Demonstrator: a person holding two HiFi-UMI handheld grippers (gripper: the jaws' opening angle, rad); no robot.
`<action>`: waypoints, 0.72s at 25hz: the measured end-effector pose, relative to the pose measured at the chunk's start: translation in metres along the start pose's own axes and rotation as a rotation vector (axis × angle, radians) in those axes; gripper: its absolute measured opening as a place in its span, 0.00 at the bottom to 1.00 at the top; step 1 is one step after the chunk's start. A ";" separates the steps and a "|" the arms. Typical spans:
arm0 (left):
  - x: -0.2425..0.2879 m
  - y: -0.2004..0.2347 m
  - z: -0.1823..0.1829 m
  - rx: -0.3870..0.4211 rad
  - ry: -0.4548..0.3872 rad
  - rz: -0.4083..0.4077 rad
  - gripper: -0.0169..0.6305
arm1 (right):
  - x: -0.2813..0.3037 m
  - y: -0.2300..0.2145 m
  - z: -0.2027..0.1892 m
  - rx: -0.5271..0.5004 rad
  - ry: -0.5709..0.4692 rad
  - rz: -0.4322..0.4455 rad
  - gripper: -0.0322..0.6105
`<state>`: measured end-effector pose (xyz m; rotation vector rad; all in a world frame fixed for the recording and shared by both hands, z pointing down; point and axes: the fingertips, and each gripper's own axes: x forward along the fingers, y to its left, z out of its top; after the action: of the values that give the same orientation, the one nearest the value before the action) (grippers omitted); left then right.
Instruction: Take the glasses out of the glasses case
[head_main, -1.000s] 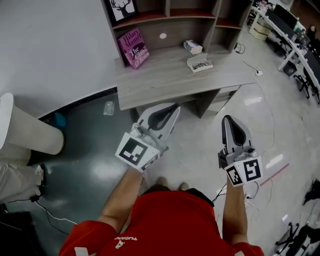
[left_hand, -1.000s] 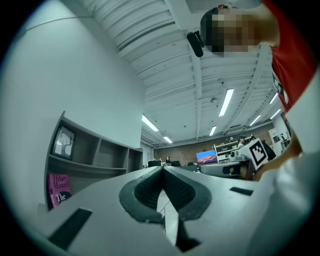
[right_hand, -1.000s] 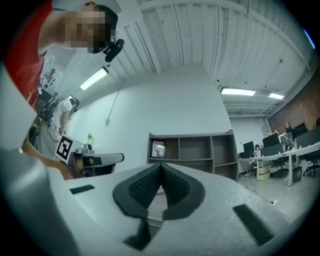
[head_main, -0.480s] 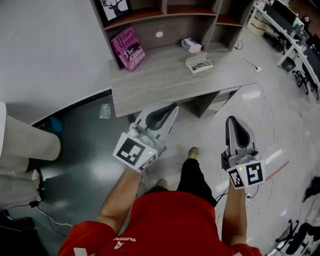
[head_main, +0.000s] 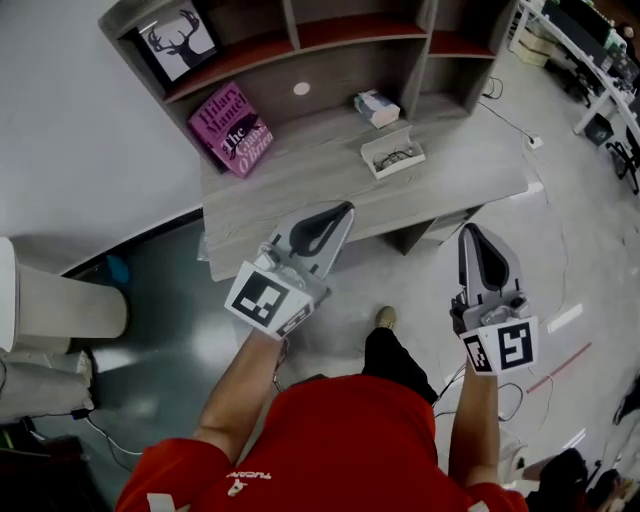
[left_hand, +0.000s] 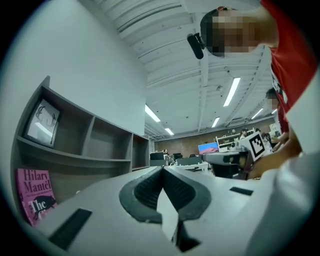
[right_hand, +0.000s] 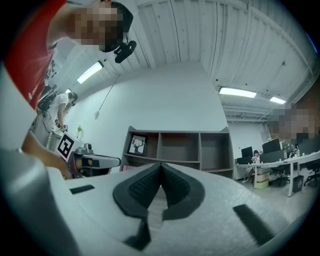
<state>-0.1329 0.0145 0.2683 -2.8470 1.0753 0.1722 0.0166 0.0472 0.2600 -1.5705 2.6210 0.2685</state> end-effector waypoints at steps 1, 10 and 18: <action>0.014 0.005 -0.005 0.000 0.010 0.006 0.04 | 0.008 -0.012 -0.005 -0.001 0.005 0.008 0.06; 0.130 0.040 -0.059 0.011 0.120 0.044 0.04 | 0.063 -0.108 -0.040 0.019 0.043 0.092 0.06; 0.188 0.066 -0.122 -0.004 0.272 0.016 0.05 | 0.094 -0.148 -0.061 0.038 0.070 0.119 0.06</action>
<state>-0.0275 -0.1732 0.3602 -2.9262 1.1424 -0.2183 0.1043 -0.1142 0.2894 -1.4403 2.7606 0.1724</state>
